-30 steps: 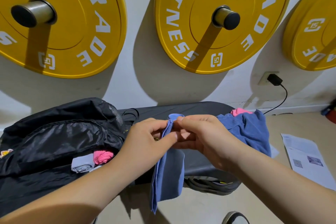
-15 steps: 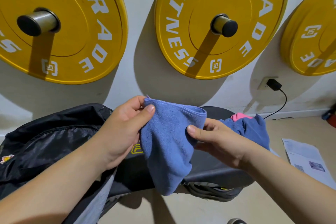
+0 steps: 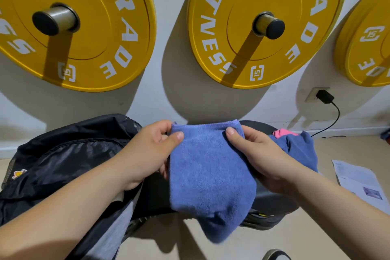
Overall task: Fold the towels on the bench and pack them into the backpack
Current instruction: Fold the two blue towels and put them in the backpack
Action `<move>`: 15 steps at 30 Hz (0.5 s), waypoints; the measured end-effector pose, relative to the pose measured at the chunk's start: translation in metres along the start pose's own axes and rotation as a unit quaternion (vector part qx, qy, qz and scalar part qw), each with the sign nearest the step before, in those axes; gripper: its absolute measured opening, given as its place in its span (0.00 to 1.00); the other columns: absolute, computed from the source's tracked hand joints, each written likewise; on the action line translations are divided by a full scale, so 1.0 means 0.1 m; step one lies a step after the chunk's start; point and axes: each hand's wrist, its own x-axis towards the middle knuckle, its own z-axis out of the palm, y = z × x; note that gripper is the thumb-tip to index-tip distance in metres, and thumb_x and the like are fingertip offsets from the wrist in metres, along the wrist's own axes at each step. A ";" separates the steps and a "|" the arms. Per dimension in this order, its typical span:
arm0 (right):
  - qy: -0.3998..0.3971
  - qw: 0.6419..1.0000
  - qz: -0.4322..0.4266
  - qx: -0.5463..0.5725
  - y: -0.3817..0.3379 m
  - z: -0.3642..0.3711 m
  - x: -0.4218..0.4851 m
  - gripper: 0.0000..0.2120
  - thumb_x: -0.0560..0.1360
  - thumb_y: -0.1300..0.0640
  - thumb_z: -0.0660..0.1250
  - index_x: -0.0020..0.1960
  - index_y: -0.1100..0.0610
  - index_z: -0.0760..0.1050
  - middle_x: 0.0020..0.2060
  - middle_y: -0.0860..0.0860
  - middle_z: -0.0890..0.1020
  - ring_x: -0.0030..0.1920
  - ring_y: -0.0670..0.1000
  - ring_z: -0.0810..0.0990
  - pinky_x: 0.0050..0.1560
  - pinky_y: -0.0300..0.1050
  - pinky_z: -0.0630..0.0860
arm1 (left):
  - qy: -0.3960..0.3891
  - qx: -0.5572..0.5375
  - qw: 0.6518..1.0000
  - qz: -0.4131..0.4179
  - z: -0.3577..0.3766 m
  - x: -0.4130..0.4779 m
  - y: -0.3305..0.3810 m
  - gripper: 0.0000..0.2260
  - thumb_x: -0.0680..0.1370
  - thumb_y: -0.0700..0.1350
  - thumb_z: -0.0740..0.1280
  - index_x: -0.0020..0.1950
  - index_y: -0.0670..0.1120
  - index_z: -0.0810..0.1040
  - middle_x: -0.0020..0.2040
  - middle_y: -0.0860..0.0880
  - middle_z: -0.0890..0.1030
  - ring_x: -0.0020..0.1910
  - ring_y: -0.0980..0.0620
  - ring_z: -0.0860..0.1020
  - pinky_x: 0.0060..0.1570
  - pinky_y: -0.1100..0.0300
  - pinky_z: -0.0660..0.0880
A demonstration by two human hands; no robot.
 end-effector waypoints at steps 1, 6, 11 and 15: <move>0.014 0.999 0.018 -0.028 0.04 -0.01 0.01 0.17 0.81 0.45 0.66 0.61 0.56 0.79 0.57 0.56 0.85 0.55 0.53 0.85 0.53 0.52 0.79 | -0.016 0.021 0.999 -0.020 0.00 0.00 -0.05 0.07 0.85 0.44 0.62 0.54 0.42 0.78 0.36 0.37 0.80 0.31 0.41 0.75 0.28 0.55 0.73; 0.063 0.989 0.074 -0.116 0.27 -0.05 0.09 0.12 0.78 0.50 0.69 0.54 0.59 0.78 0.43 0.51 0.85 0.41 0.49 0.82 0.40 0.48 0.82 | -0.070 0.076 0.990 -0.097 0.01 0.06 -0.24 0.07 0.85 0.46 0.62 0.53 0.43 0.76 0.35 0.43 0.83 0.31 0.42 0.80 0.32 0.52 0.81; 0.135 0.969 0.035 -0.205 0.50 -0.06 0.29 0.09 0.75 0.54 0.71 0.44 0.60 0.79 0.30 0.48 0.76 0.33 0.49 0.72 0.38 0.47 0.71 | 0.002 0.178 0.983 -0.050 0.00 0.28 -0.55 0.04 0.81 0.45 0.67 0.48 0.48 0.80 0.32 0.50 0.76 0.31 0.53 0.73 0.35 0.55 0.78; 0.157 0.972 0.052 -0.167 0.53 -0.06 0.61 0.06 0.75 0.56 0.73 0.44 0.59 0.80 0.28 0.50 0.78 0.28 0.51 0.72 0.30 0.43 0.71 | 0.083 0.224 0.971 -0.026 -0.05 0.48 -0.75 0.04 0.78 0.43 0.70 0.43 0.48 0.82 0.30 0.55 0.73 0.28 0.58 0.68 0.35 0.62 0.68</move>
